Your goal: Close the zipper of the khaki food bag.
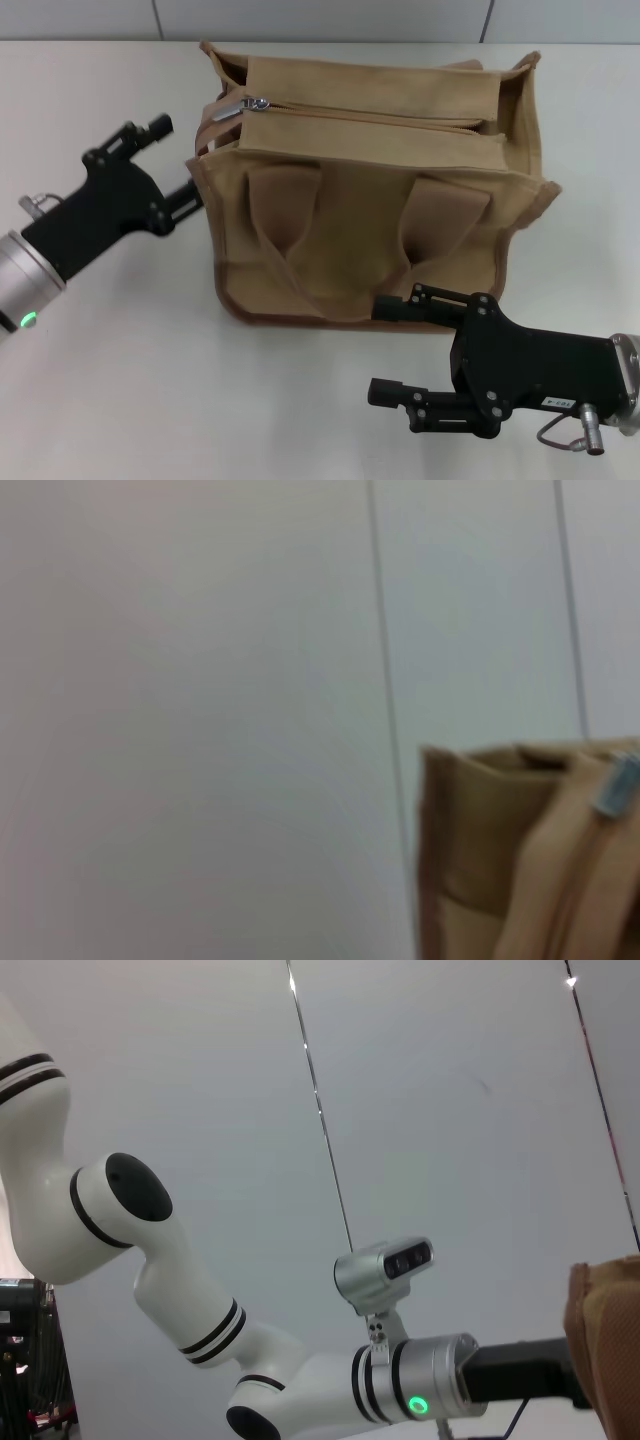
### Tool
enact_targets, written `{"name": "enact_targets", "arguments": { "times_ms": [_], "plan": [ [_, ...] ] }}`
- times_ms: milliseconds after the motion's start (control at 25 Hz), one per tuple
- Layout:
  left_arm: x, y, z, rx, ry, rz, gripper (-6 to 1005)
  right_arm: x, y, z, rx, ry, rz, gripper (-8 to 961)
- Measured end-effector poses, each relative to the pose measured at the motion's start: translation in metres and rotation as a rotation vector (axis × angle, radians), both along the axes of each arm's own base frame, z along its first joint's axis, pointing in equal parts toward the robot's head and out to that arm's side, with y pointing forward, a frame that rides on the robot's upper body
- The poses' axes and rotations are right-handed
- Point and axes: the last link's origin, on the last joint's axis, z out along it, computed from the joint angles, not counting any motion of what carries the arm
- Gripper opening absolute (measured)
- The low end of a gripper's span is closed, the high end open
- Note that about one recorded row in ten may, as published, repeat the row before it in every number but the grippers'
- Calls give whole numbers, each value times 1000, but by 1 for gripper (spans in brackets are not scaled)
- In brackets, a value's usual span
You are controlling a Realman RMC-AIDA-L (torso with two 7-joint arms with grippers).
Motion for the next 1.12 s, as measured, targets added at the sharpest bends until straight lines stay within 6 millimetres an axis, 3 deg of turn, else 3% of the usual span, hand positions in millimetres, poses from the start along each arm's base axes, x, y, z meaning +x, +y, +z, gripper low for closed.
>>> {"name": "enact_targets", "arguments": {
  "times_ms": [400,1120],
  "plan": [
    [16,7,0,35,-100,-15,737,1,-1,0,-3,1,-9,760],
    [17,-14,7,71,-206,-47,725,2,0,0,7,-3,-9,757]
  ]
}}
